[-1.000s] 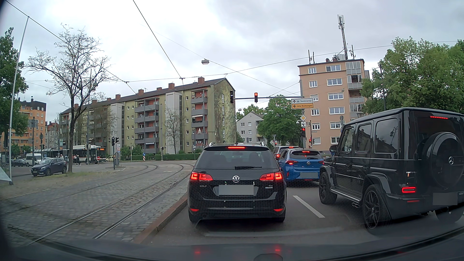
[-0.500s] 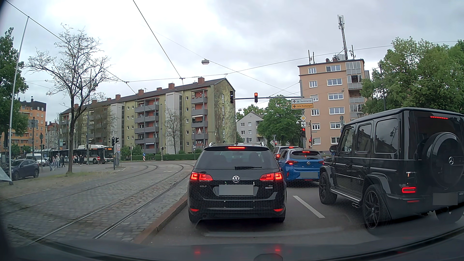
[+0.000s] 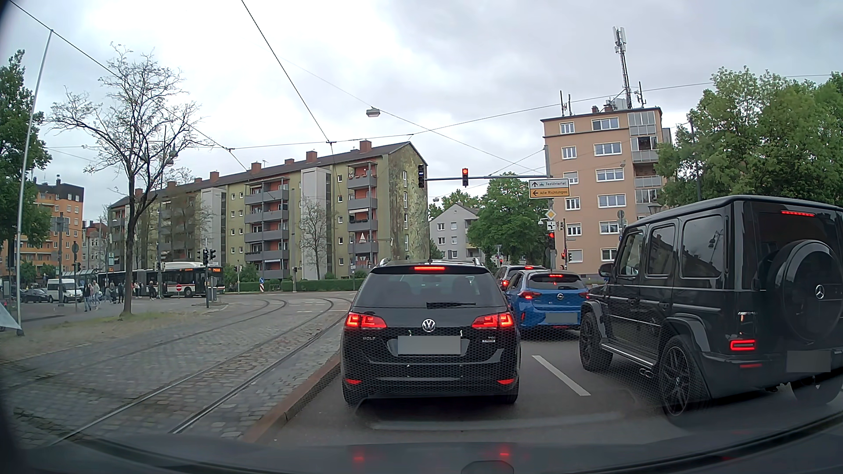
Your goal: Follow the waypoints while adhering to traffic rules and regulations
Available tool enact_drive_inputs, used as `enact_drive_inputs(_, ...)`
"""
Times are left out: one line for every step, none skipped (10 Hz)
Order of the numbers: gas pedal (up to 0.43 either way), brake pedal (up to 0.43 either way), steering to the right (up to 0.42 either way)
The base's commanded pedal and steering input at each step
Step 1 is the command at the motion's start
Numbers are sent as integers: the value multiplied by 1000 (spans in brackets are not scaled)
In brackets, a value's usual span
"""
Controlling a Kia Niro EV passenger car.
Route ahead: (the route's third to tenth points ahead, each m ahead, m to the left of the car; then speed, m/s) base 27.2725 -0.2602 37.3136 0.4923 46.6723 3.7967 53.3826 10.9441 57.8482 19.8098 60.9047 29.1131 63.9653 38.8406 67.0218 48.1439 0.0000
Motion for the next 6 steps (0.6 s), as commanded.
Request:
enact_drive_inputs(0,67,-9)
enact_drive_inputs(0,55,-9)
enact_drive_inputs(0,49,-10)
enact_drive_inputs(0,43,-9)
enact_drive_inputs(0,43,-10)
enact_drive_inputs(0,43,-10)
